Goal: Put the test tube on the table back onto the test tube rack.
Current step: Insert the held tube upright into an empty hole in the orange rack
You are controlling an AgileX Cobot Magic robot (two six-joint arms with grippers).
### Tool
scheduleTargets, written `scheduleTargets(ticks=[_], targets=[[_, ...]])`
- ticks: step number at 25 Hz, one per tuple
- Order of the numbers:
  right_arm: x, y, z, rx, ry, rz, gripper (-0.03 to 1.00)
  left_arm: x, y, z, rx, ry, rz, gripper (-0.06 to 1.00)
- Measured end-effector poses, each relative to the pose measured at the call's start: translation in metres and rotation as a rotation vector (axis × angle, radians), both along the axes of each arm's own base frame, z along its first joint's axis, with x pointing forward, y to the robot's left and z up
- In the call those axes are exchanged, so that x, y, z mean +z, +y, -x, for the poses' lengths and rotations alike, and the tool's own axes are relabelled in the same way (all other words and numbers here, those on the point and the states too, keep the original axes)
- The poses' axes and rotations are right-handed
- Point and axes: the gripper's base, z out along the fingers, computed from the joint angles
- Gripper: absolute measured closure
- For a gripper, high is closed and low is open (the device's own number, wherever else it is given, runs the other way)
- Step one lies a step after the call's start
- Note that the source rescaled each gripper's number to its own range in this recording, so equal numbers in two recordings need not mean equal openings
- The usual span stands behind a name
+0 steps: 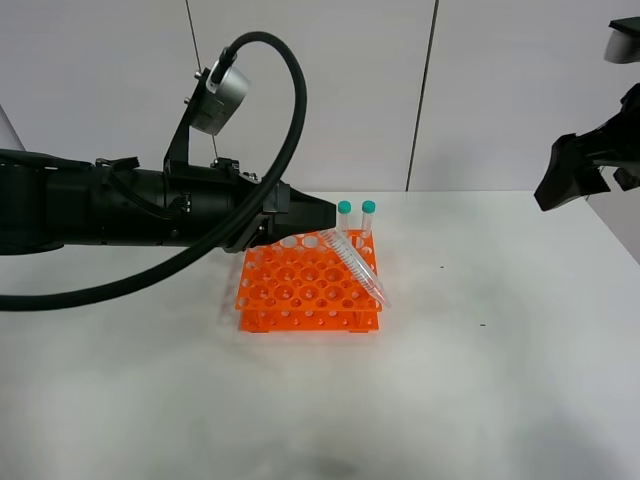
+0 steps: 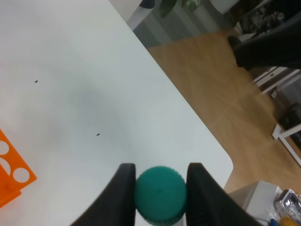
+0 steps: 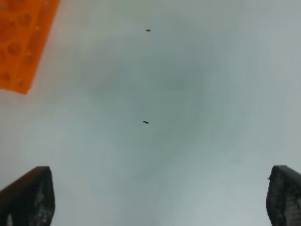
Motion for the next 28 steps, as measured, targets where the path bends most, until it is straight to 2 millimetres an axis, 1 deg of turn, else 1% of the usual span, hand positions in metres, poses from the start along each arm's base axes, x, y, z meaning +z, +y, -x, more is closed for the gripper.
scheduleTargets(ticks=[5,11,14,16,20,21,24,26,28], targets=[[0.000,-0.004,0.000,-0.064,0.001,0.050,-0.03,0.000,0.000,0.000,0.000,0.000,0.000,0.94],[-0.004,-0.005,0.007,-0.072,0.081,0.056,-0.03,0.000,0.000,0.000,0.000,0.000,0.000,0.94],[-0.013,-0.006,0.020,-0.078,0.111,0.057,-0.03,0.000,0.000,0.000,0.000,0.000,0.000,0.94],[-0.029,-0.007,0.037,-0.080,0.160,0.062,-0.03,0.000,0.000,0.000,0.000,0.000,0.000,0.94],[-0.064,-0.011,0.085,-0.083,0.263,0.072,-0.03,0.000,0.000,0.000,0.000,0.000,0.000,0.94],[-0.069,-0.012,0.098,-0.088,0.266,0.070,-0.03,0.000,0.000,0.000,0.000,0.000,0.000,0.94],[-0.086,-0.015,0.131,-0.100,0.224,0.061,-0.03,0.000,0.000,0.000,0.000,0.000,0.000,0.94],[-0.091,-0.016,0.149,-0.105,0.163,0.043,-0.03,0.000,0.000,0.000,0.000,0.000,0.000,0.94],[-0.091,-0.016,0.167,-0.110,0.073,0.018,-0.03,0.000,0.000,0.000,0.000,0.000,0.000,0.94]])
